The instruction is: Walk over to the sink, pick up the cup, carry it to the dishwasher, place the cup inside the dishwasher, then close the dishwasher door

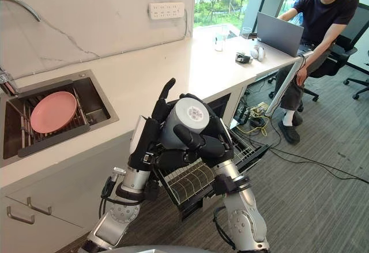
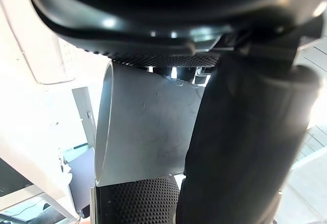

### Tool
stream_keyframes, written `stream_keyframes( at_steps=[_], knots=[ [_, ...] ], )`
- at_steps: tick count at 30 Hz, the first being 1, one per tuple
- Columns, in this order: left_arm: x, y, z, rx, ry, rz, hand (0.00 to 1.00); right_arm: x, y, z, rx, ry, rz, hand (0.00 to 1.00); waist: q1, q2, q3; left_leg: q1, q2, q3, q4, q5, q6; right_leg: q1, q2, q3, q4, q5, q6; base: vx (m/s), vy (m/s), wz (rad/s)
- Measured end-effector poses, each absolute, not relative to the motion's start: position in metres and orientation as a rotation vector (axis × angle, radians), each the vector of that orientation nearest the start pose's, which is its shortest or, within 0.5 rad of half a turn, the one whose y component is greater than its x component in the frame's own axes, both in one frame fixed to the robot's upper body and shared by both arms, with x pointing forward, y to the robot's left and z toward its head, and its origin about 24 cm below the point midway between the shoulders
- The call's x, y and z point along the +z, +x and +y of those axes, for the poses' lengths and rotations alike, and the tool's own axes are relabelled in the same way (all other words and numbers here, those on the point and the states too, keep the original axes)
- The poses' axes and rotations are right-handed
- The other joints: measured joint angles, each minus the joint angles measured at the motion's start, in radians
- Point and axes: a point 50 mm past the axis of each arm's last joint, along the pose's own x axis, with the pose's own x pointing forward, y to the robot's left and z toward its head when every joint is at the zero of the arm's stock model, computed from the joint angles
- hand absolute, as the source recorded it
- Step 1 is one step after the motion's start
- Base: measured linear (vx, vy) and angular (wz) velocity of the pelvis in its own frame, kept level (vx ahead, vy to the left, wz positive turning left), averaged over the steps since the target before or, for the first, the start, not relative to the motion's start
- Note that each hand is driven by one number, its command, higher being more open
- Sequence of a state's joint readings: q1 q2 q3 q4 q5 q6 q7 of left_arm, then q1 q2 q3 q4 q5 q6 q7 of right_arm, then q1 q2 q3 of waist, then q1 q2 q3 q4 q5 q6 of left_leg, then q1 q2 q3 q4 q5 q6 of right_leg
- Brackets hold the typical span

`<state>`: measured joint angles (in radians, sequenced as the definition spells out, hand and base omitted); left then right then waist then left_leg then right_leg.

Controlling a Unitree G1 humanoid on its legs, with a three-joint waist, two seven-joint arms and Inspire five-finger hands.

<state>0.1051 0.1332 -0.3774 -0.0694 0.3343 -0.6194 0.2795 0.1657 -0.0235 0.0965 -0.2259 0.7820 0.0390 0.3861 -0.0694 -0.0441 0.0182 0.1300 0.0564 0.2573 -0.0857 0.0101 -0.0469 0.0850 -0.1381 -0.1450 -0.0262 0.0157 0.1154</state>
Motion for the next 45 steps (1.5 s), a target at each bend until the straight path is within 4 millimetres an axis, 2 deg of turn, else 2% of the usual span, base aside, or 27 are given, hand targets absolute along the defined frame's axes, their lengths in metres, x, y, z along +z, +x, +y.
stream_keyframes(
  at_steps=[8, 9, 14, 25, 26, 34, 45],
  knots=[
    [0.080, 0.200, 0.086, -0.201, 0.217, -0.617, 1.00, 0.064, 0.217, -0.117, 0.447, 0.786, -0.133, 0.00, 0.001, 0.002, 0.001, -0.001, 0.000, -0.001, 0.000, 0.000, 0.000, 0.000, 0.000, -0.002, 0.000, 0.000, 0.000, 0.00, 0.000, 0.00],
    [0.080, 0.200, 0.087, -0.196, 0.217, -0.615, 0.00, 0.064, 0.217, -0.116, 0.446, 0.789, -0.129, 0.00, 0.000, 0.002, 0.001, -0.001, 0.000, -0.001, 0.000, 0.000, 0.000, 0.000, 0.000, -0.002, 0.000, 0.000, 0.000, 0.00, 0.000, 0.00],
    [0.079, 0.200, 0.087, -0.180, 0.211, -0.597, 0.00, 0.063, 0.217, -0.114, 0.431, 0.786, -0.119, 0.00, 0.001, 0.008, 0.005, -0.001, 0.000, -0.001, 0.000, 0.000, 0.000, 0.000, 0.000, -0.002, 0.000, 0.000, 0.000, 0.00, 0.000, 0.00],
    [0.073, 0.204, 0.094, -0.135, 0.239, -0.541, 0.00, 0.067, 0.223, -0.111, 0.399, 0.625, -0.131, 0.00, 0.001, 0.021, 0.014, -0.001, 0.002, 0.001, 0.000, 0.000, 0.000, -0.002, 0.003, 0.001, 0.000, 0.000, 0.000, 0.00, 0.000, 0.00],
    [0.073, 0.204, 0.095, -0.134, 0.239, -0.540, 0.00, 0.067, 0.223, -0.111, 0.399, 0.616, -0.132, 1.00, 0.001, 0.021, 0.014, -0.001, 0.002, 0.002, 0.000, 0.000, 0.000, -0.002, 0.003, 0.001, 0.000, 0.000, 0.000, 0.00, 0.000, 0.00],
    [0.073, 0.205, 0.100, -0.120, 0.273, -0.544, 0.00, 0.068, 0.225, -0.114, 0.377, 0.517, -0.134, 1.00, 0.001, 0.022, 0.014, -0.003, 0.004, 0.005, 0.000, -0.001, -0.002, -0.002, 0.004, 0.004, 0.000, 0.000, 0.000, 0.00, 0.000, 0.00],
    [0.077, 0.203, 0.102, -0.124, 0.346, -0.591, 0.00, 0.071, 0.224, -0.118, 0.413, 0.490, -0.106, 1.00, 0.001, 0.028, 0.018, -0.001, 0.009, 0.016, 0.001, -0.004, -0.005, -0.006, 0.009, 0.012, 0.000, 0.000, 0.000, 0.00, 0.000, -0.02]
  ],
)
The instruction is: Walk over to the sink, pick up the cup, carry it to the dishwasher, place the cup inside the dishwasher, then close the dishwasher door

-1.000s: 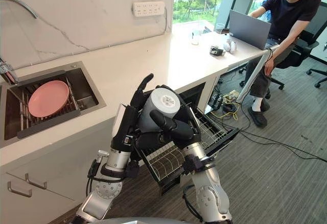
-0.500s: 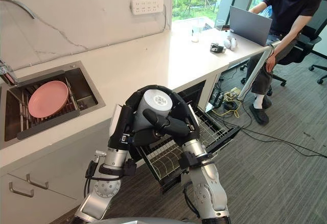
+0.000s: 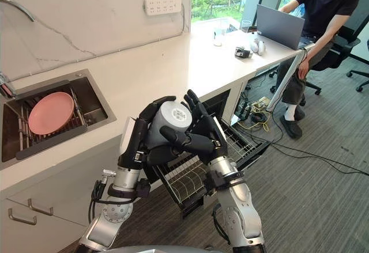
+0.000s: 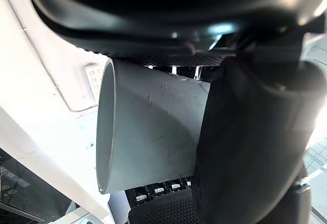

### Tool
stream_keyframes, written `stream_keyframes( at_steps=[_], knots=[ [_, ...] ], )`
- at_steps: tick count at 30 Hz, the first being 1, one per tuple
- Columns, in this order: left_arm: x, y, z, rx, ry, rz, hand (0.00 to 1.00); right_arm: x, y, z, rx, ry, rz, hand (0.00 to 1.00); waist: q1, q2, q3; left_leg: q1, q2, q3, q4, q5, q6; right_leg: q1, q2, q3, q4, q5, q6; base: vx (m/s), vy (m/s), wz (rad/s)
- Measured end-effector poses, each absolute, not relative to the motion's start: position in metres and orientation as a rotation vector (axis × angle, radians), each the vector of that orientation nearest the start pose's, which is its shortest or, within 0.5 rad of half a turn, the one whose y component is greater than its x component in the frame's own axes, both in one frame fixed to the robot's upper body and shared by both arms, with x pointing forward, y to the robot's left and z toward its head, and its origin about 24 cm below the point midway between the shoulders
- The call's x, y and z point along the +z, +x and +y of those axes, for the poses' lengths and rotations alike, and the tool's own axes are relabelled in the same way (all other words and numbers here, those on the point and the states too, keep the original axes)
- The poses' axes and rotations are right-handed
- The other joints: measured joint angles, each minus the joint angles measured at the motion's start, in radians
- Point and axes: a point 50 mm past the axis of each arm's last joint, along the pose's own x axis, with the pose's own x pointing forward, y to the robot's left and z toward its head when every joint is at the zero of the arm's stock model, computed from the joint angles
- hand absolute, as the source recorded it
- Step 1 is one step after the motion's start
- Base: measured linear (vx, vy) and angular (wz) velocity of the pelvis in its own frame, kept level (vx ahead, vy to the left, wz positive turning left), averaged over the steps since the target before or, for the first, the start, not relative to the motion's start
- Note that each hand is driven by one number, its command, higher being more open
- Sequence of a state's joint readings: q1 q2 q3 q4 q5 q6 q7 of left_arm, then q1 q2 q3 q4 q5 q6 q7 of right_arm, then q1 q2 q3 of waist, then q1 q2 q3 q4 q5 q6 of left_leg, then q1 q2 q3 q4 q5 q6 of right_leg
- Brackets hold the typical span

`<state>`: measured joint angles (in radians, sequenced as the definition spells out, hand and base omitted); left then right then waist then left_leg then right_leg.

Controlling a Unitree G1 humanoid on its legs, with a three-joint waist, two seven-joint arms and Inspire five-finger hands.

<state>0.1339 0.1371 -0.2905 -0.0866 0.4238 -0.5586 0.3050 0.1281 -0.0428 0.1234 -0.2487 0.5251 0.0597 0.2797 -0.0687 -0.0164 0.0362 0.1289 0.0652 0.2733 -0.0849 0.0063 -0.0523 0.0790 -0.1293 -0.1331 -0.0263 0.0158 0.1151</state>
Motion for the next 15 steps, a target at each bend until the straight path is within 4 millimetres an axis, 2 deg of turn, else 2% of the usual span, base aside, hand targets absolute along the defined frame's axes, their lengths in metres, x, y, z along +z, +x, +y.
stream_keyframes(
  at_steps=[10, 11, 15],
  knots=[
    [0.082, 0.198, 0.103, -0.211, 0.380, -0.650, 0.00, 0.062, 0.220, -0.123, 0.562, 0.532, 0.003, 1.00, 0.000, 0.008, -0.008, 0.000, 0.000, -0.001, 0.000, 0.000, 0.000, 0.000, -0.001, -0.002, 0.000, 0.000, 0.000, 0.00, 0.000, 0.00],
    [0.082, 0.198, 0.103, -0.219, 0.384, -0.651, 0.00, 0.062, 0.220, -0.123, 0.570, 0.533, 0.010, 0.00, 0.001, 0.009, -0.010, 0.000, 0.000, -0.001, 0.000, 0.000, 0.000, 0.000, -0.001, -0.003, 0.000, 0.000, 0.000, 0.00, 0.000, 0.00],
    [0.083, 0.199, 0.102, -0.246, 0.397, -0.655, 0.00, 0.061, 0.219, -0.128, 0.599, 0.537, 0.025, 0.00, 0.001, 0.014, -0.015, 0.002, 0.000, -0.003, 0.001, 0.001, 0.000, 0.002, -0.001, -0.005, 0.000, 0.001, -0.002, 0.00, 0.000, 0.00]
  ],
)
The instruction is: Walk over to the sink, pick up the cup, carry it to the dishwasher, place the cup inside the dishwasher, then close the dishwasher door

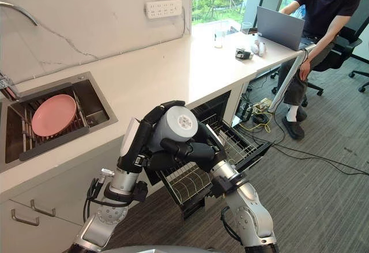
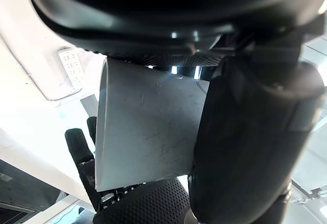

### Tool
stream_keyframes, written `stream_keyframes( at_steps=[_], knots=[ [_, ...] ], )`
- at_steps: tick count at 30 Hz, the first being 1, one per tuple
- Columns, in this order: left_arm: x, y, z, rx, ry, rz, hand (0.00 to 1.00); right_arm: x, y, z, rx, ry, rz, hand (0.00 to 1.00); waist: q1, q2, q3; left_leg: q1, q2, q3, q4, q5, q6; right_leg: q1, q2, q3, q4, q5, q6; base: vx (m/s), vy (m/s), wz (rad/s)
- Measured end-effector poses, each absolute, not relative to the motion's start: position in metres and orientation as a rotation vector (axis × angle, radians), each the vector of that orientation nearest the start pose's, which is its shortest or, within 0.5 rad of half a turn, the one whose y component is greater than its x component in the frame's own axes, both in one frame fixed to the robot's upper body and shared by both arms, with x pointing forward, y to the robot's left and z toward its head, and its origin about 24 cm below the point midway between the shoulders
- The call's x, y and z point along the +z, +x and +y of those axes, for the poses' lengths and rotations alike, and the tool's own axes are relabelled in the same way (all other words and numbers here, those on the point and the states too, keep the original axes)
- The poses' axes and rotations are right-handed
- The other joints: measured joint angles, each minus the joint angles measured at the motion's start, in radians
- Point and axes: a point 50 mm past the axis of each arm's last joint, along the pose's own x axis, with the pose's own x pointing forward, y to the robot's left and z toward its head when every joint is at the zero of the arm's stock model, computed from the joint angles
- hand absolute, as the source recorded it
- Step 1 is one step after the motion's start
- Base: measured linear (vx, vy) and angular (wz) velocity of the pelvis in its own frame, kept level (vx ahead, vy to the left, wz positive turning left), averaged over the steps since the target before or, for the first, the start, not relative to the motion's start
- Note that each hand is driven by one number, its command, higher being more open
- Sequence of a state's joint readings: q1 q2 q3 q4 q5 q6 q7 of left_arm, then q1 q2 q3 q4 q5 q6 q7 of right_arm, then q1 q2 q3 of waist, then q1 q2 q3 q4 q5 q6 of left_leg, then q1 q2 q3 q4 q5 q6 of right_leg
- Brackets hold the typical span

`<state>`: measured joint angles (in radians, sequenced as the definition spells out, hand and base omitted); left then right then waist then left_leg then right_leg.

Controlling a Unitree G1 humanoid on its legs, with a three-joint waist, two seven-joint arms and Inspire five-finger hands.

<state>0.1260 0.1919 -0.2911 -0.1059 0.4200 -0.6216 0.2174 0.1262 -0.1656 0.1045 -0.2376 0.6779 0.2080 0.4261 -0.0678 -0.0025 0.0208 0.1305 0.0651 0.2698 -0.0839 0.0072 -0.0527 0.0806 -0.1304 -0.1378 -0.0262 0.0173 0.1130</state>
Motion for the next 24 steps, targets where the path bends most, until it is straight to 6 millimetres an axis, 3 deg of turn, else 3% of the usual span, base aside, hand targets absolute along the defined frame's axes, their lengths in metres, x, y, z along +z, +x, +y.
stream_keyframes(
  at_steps=[13, 14, 24],
  knots=[
    [0.092, 0.204, 0.100, -0.277, 0.412, -0.702, 0.00, 0.067, 0.222, -0.132, 0.568, 0.511, -0.032, 0.00, 0.000, -0.001, -0.024, -0.002, 0.000, -0.006, 0.000, 0.002, 0.000, 0.000, 0.000, -0.005, 0.000, 0.001, -0.002, 0.00, 0.000, 0.00],
    [0.092, 0.204, 0.100, -0.277, 0.411, -0.703, 1.00, 0.067, 0.223, -0.132, 0.568, 0.510, -0.034, 0.00, -0.001, -0.001, -0.024, -0.002, 0.000, -0.006, 0.000, 0.002, 0.000, 0.000, 0.000, -0.005, 0.000, 0.001, -0.002, 0.00, 0.000, 0.00],
    [0.097, 0.205, 0.097, -0.276, 0.279, -0.694, 1.00, 0.074, 0.226, -0.128, 0.535, 0.558, -0.089, 0.00, 0.000, -0.002, -0.024, -0.003, 0.000, -0.006, 0.000, 0.002, 0.000, 0.000, 0.000, -0.005, -0.001, 0.002, -0.002, 0.00, 0.000, 0.00]
  ],
)
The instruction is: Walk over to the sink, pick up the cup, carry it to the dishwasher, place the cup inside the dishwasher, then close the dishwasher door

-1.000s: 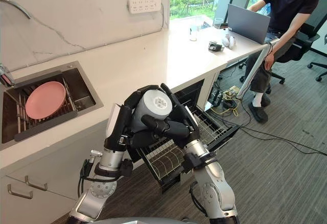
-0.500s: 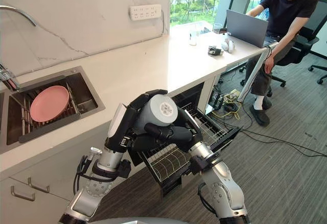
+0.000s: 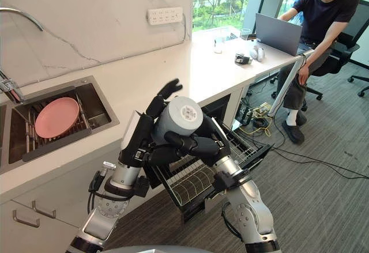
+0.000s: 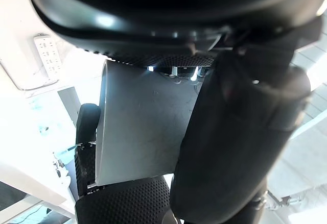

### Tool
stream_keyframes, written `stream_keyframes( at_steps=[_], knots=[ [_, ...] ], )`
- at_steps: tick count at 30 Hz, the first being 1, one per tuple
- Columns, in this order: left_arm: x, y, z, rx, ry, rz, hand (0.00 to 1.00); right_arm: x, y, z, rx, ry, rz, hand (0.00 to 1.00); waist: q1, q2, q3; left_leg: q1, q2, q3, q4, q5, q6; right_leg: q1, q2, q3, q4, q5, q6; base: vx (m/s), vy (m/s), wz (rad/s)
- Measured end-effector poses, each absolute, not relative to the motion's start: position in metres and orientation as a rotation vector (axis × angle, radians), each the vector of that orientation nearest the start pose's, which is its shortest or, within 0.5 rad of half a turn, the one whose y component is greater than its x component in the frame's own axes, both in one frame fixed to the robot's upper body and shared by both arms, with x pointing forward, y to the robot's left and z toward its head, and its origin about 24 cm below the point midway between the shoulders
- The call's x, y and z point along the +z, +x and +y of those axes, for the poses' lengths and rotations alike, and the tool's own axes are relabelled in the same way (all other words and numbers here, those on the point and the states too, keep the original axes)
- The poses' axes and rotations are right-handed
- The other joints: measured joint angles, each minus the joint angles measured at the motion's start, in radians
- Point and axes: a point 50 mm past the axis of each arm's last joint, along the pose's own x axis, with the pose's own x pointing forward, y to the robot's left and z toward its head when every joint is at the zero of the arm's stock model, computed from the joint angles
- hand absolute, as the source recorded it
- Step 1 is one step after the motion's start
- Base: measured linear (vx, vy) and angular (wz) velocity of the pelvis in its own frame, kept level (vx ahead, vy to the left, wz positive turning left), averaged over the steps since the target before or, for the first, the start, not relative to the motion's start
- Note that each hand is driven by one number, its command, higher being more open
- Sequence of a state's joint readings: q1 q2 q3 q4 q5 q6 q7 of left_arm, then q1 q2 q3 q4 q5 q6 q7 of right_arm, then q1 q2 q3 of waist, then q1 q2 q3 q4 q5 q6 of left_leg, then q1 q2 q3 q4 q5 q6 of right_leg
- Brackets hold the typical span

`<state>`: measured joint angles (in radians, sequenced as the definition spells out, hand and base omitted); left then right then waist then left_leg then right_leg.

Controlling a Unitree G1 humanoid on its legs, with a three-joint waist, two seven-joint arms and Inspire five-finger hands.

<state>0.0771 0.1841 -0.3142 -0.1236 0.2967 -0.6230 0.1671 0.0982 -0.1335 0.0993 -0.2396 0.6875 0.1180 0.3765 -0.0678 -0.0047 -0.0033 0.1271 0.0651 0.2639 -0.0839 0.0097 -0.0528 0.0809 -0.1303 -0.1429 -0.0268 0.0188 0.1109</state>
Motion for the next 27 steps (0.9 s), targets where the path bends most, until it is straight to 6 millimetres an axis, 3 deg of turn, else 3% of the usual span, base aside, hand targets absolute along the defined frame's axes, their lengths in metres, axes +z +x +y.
stream_keyframes(
  at_steps=[6, 10, 14, 22, 27],
  knots=[
    [0.099, 0.205, 0.099, -0.233, 0.237, -0.700, 1.00, 0.075, 0.229, -0.129, 0.443, 0.690, -0.114, 0.00, 0.001, -0.001, 0.001, -0.002, 0.000, -0.002, -0.001, 0.000, 0.000, 0.000, 0.000, -0.002, -0.001, 0.000, 0.000, 0.00, 0.000, 0.00],
    [0.119, 0.191, 0.105, -0.195, 0.131, -0.827, 1.00, 0.065, 0.236, -0.160, 0.190, 0.756, -0.136, 0.00, 0.013, -0.006, 0.004, -0.004, -0.001, -0.005, -0.001, 0.000, 0.000, 0.000, 0.000, -0.006, -0.003, 0.000, 0.000, 0.00, 0.000, 0.01],
    [0.134, 0.186, 0.114, -0.121, 0.057, -0.927, 1.00, 0.057, 0.235, -0.177, 0.080, 0.769, -0.118, 0.00, 0.016, -0.004, 0.005, -0.002, 0.000, -0.006, -0.001, 0.000, 0.000, 0.003, 0.001, -0.006, -0.008, 0.000, 0.000, 0.00, 0.000, 0.00],
    [0.123, 0.185, 0.142, 0.030, 0.001, -0.837, 1.00, 0.057, 0.235, -0.176, 0.076, 0.782, -0.132, 0.00, 0.026, -0.006, 0.020, -0.002, -0.001, -0.012, -0.002, 0.000, 0.000, 0.009, 0.000, -0.013, -0.009, 0.000, 0.000, 0.00, 0.000, 0.02],
    [0.099, 0.185, 0.164, 0.148, -0.012, -0.655, 1.00, 0.055, 0.231, -0.191, 0.013, 0.651, -0.125, 0.00, 0.027, -0.006, 0.027, -0.011, -0.006, -0.034, -0.002, 0.002, 0.003, 0.015, -0.005, -0.034, -0.016, 0.000, 0.000, 0.00, -0.010, 0.12]
  ],
)
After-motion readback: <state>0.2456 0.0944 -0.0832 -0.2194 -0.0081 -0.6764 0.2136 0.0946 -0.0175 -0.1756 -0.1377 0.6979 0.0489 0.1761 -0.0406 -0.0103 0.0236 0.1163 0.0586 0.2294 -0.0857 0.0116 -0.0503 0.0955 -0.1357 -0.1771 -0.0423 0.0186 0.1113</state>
